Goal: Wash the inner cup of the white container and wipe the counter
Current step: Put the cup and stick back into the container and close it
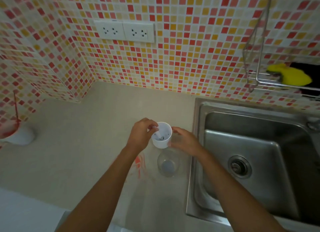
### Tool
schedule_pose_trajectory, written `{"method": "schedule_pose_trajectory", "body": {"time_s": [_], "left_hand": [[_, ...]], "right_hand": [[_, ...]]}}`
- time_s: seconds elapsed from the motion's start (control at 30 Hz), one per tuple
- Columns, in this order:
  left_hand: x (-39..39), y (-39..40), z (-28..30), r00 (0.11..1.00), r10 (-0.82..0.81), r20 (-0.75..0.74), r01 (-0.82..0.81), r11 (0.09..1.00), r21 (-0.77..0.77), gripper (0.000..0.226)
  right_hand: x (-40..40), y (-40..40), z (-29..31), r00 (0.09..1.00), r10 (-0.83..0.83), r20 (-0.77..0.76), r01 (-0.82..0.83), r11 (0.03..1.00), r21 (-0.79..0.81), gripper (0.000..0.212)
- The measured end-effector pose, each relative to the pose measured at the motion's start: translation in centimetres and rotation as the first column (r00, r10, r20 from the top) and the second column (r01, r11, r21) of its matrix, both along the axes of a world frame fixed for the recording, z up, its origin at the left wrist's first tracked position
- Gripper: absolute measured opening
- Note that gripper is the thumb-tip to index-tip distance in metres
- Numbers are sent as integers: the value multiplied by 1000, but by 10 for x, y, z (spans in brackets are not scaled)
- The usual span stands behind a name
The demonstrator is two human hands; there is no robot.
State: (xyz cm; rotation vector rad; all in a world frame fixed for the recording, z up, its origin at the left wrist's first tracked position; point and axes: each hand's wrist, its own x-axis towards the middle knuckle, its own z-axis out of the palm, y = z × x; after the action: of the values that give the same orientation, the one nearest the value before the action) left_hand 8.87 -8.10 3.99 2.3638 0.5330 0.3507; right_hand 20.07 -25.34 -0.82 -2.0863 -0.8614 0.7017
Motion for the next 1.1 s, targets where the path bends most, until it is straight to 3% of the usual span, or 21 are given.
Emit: {"method": "schedule_pose_trajectory", "body": {"time_s": [0.27, 0.53, 0.7, 0.83, 1.0, 1.1], "left_hand": [[6, 3, -6, 996, -68, 49, 68, 998, -7, 8], [9, -8, -11, 986, -167, 8, 166, 985, 48, 10], [-3, -10, -18, 981, -195, 6, 193, 974, 122, 34], [-55, -27, -33, 999, 7, 49, -2, 995, -100, 76], [-100, -52, -62, 974, -185, -133, 140, 945, -295, 89], [-91, -67, -74, 971, -164, -173, 86, 918, -387, 105]], "right_hand": [[-7, 6, -12, 1000, -14, -28, 14, 1000, 10, 72], [-16, 19, -15, 994, -42, -104, 46, 998, 32, 89], [-17, 15, -12, 982, -100, -158, 112, 991, 73, 86], [-14, -5, -6, 933, -249, -261, 286, 952, 113, 89], [-18, -62, 10, 905, -293, -309, 319, 947, 37, 78], [-25, -90, 20, 920, -268, -287, 281, 960, 6, 77]]}}
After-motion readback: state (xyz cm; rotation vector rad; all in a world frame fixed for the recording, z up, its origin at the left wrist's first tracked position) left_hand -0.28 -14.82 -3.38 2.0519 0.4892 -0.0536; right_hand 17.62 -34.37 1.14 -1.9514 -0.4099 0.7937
